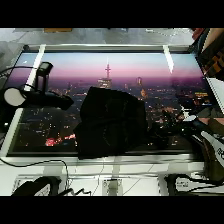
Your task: Fold the clothes and pants, and hang the long-sleeved shirts on hangers.
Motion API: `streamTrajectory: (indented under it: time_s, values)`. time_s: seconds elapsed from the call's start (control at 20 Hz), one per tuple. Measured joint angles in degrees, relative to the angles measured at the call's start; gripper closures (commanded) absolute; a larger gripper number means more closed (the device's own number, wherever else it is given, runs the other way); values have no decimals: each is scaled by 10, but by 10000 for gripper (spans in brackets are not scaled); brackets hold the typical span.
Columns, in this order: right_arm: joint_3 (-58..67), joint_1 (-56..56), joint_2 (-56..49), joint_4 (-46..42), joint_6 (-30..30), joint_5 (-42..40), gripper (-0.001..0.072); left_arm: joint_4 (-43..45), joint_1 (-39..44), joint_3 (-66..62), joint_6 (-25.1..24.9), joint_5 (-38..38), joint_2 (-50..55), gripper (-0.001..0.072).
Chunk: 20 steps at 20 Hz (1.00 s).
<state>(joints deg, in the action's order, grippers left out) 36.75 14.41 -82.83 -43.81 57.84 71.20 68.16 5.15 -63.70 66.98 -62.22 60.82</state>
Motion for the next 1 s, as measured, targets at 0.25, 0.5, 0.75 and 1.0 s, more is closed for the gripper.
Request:
streamTrajectory:
  time_s: [0.25, 0.5, 0.75, 1.0]
  values:
    - [-1, -51, -15, 11, -34, -4, 469, -23, -56, 28, -29, -78, 47, 222]
    - [-1, -97, -18, 19, -47, -37, 668, -53, -150, 117, -61, -146, 57, 221]
    - [-1, -108, -18, 34, -49, -46, 669, -113, -207, 246, -120, -184, 59, 219]
    - [-1, -111, -18, 99, -50, -57, 669, -137, -220, 344, -162, -163, 59, 219]
